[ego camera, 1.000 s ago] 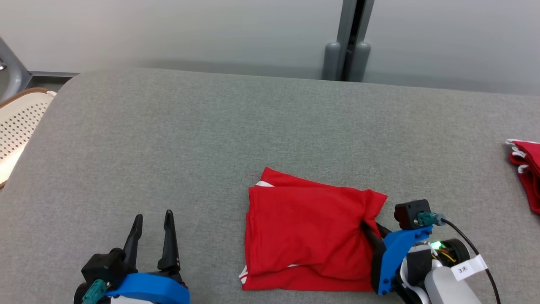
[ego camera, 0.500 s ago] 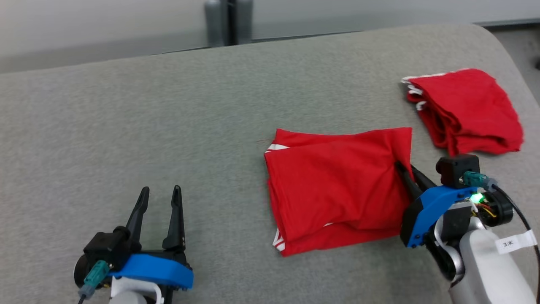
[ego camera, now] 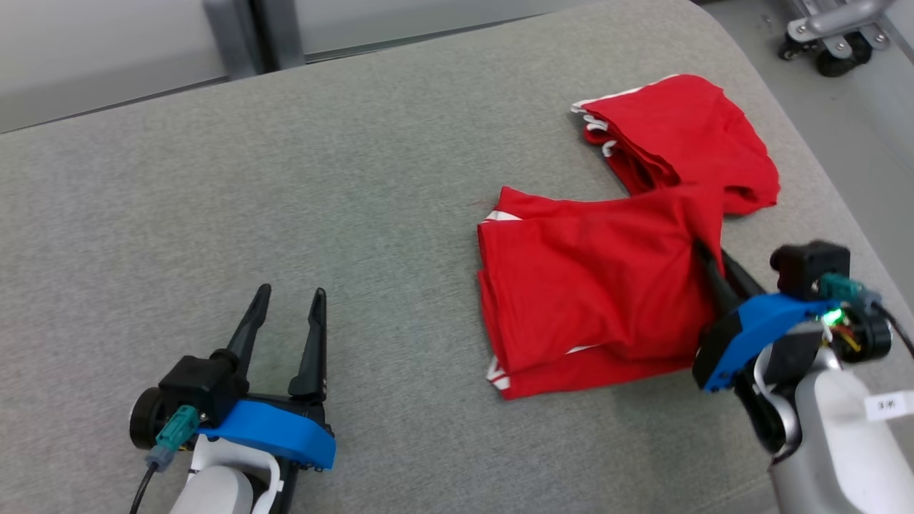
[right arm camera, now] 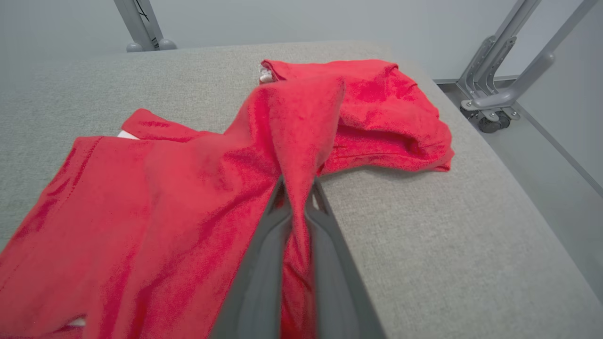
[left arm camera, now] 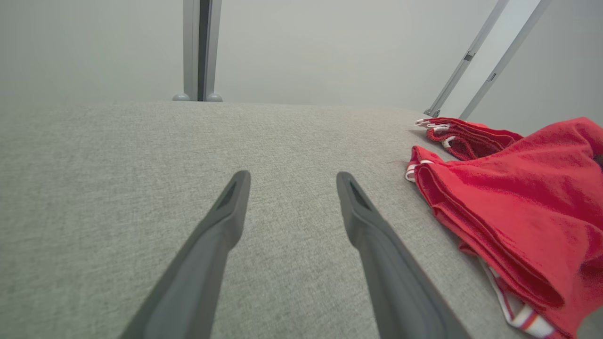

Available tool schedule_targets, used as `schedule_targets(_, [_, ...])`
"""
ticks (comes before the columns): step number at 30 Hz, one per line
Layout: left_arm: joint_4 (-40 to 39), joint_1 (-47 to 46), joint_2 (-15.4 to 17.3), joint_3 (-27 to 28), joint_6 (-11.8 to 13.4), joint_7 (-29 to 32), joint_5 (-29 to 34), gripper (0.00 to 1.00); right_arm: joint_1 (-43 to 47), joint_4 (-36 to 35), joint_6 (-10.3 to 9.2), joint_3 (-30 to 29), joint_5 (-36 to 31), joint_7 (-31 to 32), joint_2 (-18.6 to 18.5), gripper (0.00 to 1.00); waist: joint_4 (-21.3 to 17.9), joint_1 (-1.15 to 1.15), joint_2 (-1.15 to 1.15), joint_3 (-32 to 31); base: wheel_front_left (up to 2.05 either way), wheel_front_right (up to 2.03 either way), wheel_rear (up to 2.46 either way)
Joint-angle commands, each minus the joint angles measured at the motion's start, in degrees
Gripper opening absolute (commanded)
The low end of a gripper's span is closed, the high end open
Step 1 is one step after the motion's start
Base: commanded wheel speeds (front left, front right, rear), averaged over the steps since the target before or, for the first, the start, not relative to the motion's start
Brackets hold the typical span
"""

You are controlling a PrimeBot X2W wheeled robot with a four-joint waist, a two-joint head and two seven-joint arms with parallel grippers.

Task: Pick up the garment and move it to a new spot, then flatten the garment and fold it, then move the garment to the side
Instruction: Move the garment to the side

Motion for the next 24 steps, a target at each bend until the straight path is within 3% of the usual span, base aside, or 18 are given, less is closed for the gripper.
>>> schedule_targets(1, [0.04, -0.45, 0.18, -0.45, -0.21, 0.16, 0.52, 1.0, -2.52, -0.42, 0.0, 0.36, -0.49, -0.07, -0.9, 0.0, 0.77, -0.01, 0.0, -0.15, 0.0, 0.0, 0.0])
schedule_targets(11, [0.15, 0.71, -0.06, -0.91, 0.48, -0.31, -0.05, 1.0, -11.64, -0.57, -0.01, -0.19, 0.47, 6.25, -10.33, 0.0, 6.79, -0.01, 0.0, -0.54, 0.0, 0.0, 0.0])
schedule_targets(17, [-0.11, 0.1, -0.37, -1.96, 0.27, -0.3, 0.11, 1.0, -16.67, 3.67, -0.01, -2.52, 1.37, 9.84, -17.05, 0.0, 10.61, -0.01, 0.0, 0.48, 0.0, 0.0, 0.0])
schedule_targets(24, [-0.25, -0.42, -0.34, -2.46, 0.49, -0.43, 0.28, 1.0, -19.16, 10.06, -0.01, -8.45, 0.58, 8.69, -22.7, 0.0, 13.98, -0.01, 0.0, 1.5, 0.0, 0.0, 0.0])
